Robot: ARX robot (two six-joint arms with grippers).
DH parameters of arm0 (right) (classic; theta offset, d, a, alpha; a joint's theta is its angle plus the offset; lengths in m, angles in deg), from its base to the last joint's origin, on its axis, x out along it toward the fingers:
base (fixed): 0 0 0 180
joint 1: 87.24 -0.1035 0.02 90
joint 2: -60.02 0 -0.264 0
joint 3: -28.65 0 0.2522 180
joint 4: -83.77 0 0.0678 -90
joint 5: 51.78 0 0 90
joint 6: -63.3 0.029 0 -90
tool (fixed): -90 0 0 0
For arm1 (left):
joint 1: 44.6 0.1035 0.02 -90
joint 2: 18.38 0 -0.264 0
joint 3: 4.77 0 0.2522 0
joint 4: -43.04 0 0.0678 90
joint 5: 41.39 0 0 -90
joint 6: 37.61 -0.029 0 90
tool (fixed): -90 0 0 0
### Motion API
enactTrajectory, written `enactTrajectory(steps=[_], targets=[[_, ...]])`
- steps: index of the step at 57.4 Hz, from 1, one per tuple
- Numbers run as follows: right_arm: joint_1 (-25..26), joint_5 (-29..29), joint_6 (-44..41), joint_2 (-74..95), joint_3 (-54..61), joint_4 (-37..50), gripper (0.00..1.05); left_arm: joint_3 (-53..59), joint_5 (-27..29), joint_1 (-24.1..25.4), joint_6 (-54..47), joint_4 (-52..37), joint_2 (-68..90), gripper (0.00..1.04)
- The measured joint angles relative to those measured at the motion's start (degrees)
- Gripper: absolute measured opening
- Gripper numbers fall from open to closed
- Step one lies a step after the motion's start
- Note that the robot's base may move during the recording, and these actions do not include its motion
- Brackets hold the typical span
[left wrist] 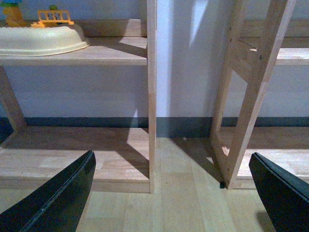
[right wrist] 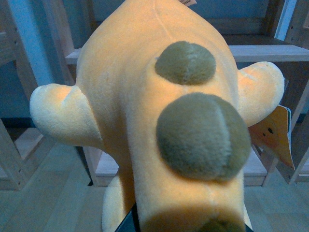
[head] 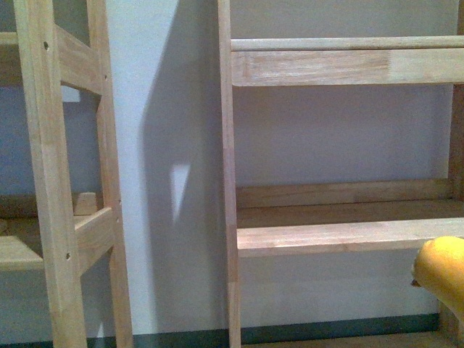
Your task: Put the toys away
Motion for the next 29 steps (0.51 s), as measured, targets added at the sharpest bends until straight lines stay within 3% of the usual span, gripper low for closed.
enactTrajectory(steps=[25,29], targets=[[-0.02,0.00,0.00,0.04,0.00,0.00,0.07,0.00,0.04,0.02,0.02,0.00,0.04,0.98],[-1.73,-5.84,4.46,0.57,-0.02,-0.96,0.07,0.00,0.02,0.00,0.02,0.00,0.07,0.98]])
